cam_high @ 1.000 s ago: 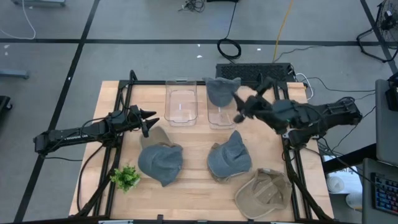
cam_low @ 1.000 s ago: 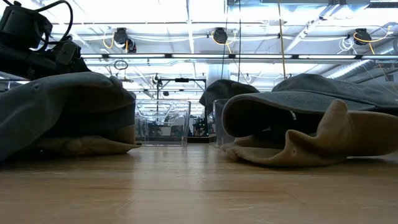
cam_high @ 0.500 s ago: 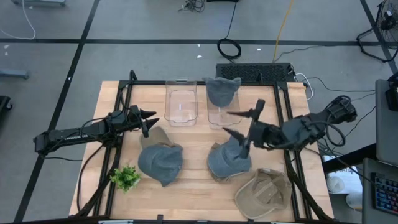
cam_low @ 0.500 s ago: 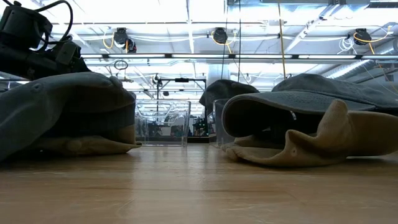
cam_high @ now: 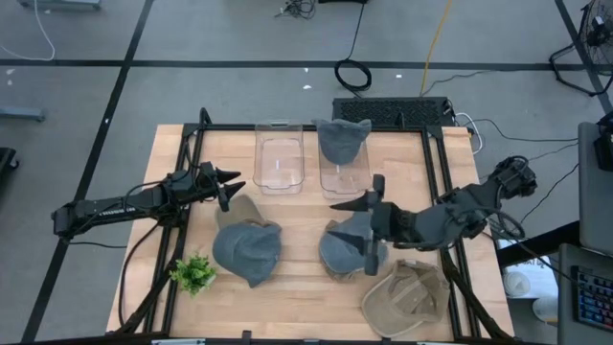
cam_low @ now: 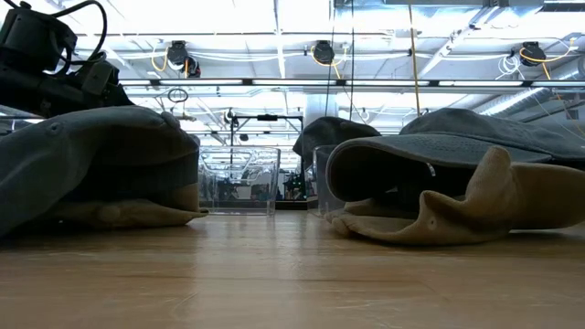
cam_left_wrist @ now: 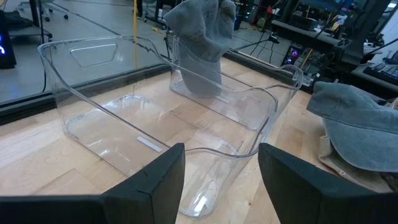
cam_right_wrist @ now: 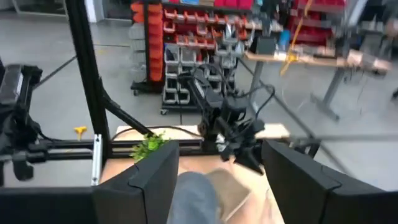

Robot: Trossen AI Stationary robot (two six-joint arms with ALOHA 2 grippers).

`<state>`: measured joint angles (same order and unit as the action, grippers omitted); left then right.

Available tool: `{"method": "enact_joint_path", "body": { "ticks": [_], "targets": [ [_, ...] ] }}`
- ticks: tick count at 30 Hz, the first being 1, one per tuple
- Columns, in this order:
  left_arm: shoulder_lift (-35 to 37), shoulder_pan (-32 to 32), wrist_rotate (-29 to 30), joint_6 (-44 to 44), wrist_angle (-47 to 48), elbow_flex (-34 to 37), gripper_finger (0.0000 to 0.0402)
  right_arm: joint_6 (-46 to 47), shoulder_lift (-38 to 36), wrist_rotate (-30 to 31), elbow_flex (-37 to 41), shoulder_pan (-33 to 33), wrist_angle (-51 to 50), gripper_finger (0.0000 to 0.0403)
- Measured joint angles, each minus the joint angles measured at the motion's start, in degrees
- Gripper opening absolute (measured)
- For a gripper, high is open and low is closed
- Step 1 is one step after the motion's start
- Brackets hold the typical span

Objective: Pick & Place hat
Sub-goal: Put the right blue cap into the right transparent bin

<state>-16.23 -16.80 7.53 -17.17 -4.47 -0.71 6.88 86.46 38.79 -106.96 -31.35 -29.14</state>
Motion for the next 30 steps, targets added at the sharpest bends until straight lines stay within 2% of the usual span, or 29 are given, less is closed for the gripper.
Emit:
{"method": "enact_joint_path", "body": {
  "ticks": [5, 9, 12, 17, 30],
  "targets": [
    [0.02, 0.01, 0.00, 0.00, -0.04, -0.01, 0.0214, 10.72, 5.14, -0.63, -8.62, 0.00, -9.46, 0.0222],
    [0.02, 0.01, 0.00, 0.00, -0.04, -0.01, 0.0214, 19.45, 8.93, -5.96, -13.49, 0.22, -13.32, 0.0222],
    [0.00, 0.00, 0.00, 0.00, -0.05, -0.02, 0.0214, 24.66, 11.44, -11.15, -14.58, 1.04, -13.12, 0.0222],
    [0.00, 0.02, 0.00, 0.00, -0.04, 0.00, 0.0214, 34.26, 14.31, -15.01, -14.58, 2.98, -12.42, 0.0222],
    [0.02, 0.01, 0.00, 0.00, -0.04, 0.00, 0.0214, 51.94, 23.00, -25.73, -14.60, 5.18, 0.34, 0.0222]
  ]
}}
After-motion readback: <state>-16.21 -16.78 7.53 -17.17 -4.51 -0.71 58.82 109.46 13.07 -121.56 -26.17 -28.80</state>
